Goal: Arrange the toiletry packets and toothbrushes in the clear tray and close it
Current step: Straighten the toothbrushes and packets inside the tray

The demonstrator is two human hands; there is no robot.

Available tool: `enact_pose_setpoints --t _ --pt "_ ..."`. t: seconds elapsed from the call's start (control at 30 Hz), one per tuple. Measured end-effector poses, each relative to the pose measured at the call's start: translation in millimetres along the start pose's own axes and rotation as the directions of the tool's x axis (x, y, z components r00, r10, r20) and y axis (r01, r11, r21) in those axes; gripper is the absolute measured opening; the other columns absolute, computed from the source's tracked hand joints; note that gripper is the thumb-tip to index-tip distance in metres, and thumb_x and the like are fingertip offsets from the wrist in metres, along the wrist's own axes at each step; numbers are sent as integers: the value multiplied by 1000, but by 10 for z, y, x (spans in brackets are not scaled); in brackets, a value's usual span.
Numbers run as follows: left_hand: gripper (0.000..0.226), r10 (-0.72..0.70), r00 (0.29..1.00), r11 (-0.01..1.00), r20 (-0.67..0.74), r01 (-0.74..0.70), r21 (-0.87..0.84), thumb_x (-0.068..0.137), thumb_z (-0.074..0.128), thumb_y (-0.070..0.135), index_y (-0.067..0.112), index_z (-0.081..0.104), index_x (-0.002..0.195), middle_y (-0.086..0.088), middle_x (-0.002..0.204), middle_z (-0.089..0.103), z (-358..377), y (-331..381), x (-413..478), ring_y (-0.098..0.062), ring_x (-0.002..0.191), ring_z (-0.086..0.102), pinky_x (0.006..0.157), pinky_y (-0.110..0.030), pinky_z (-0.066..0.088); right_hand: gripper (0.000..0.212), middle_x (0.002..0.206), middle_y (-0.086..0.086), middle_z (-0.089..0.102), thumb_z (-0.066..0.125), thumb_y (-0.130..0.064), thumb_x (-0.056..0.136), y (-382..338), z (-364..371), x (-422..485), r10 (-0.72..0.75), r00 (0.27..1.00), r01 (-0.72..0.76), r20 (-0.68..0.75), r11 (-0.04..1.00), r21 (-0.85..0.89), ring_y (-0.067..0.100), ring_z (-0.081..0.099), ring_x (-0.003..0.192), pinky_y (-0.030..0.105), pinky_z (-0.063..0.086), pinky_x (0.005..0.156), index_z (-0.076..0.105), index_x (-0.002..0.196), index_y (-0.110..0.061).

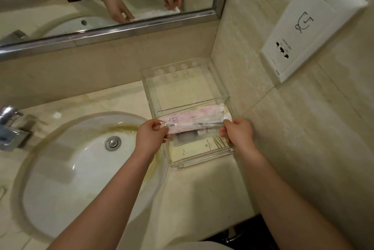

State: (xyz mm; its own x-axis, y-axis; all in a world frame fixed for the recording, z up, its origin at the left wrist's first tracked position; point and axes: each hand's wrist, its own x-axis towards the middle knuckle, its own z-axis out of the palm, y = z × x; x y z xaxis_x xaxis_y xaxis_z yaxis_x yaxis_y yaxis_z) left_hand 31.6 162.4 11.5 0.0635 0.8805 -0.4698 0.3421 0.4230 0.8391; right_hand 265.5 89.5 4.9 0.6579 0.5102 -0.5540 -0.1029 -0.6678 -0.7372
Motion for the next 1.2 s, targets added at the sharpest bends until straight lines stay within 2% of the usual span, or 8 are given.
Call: enact_pose_setpoints --t 0.2,0.3,0.43,0.57,0.8,0.97,1.1,1.2 --pt "20 -3 997 993 -75 12 116 83 67 7 8 60 102 -7 78 67 8 -85 18 -16 63 72 61 -33 53 11 69 3 70 59 -16 92 24 31 36 -17 1000 17 -18 1000 -19 12 67 55 21 43 40 66 90 -7" --pt "20 23 994 986 -105 -5 168 83 68 11 11 61 101 -7 77 66 17 -98 7 -14 64 72 64 -33 52 13 70 3 72 60 -17 91 56 46 62 -37 999 36 -27 998 -44 13 70 58 22 44 42 67 91 -6" --pt "18 23 993 990 -112 -7 143 82 69 11 12 60 98 -6 74 64 25 -94 19 -18 66 72 70 -40 54 13 71 4 72 59 -16 92 76 51 79 -46 999 44 -29 998 -45 13 69 56 23 44 43 67 88 -6" --pt "20 11 994 992 -112 3 126 82 69 10 10 60 99 -6 73 62 26 -110 19 -17 65 72 70 -40 54 13 69 3 72 59 -16 92 85 47 87 -39 999 37 -28 998 -43 12 68 54 23 44 42 67 85 -8" --pt "21 17 994 991 -107 -2 136 83 69 10 9 61 102 -15 83 66 24 -143 6 -14 63 71 71 -41 55 14 69 2 72 60 -18 91 131 44 94 -16 999 14 -33 999 -41 13 69 57 24 44 45 67 93 -6" --pt "18 26 993 990 -112 -10 140 83 69 9 11 59 97 -22 89 67 31 -156 -9 -15 61 70 66 -36 53 14 70 3 72 60 -18 92 147 41 67 -15 999 14 -36 999 -40 12 68 56 23 44 44 67 92 -6" --pt "18 52 989 984 -135 -28 174 83 70 11 10 61 99 -18 85 67 38 -139 17 -12 61 68 58 -24 44 12 70 2 72 59 -17 93 74 74 64 -41 998 39 -40 997 -66 8 66 52 20 41 39 66 91 -8" --pt "18 113 983 973 -142 -81 214 82 71 13 16 59 95 -14 84 67 44 -138 45 -19 69 69 55 -19 38 13 65 -1 69 57 -17 93 15 115 80 -73 996 67 -57 992 -104 7 65 49 21 43 43 66 86 -9"
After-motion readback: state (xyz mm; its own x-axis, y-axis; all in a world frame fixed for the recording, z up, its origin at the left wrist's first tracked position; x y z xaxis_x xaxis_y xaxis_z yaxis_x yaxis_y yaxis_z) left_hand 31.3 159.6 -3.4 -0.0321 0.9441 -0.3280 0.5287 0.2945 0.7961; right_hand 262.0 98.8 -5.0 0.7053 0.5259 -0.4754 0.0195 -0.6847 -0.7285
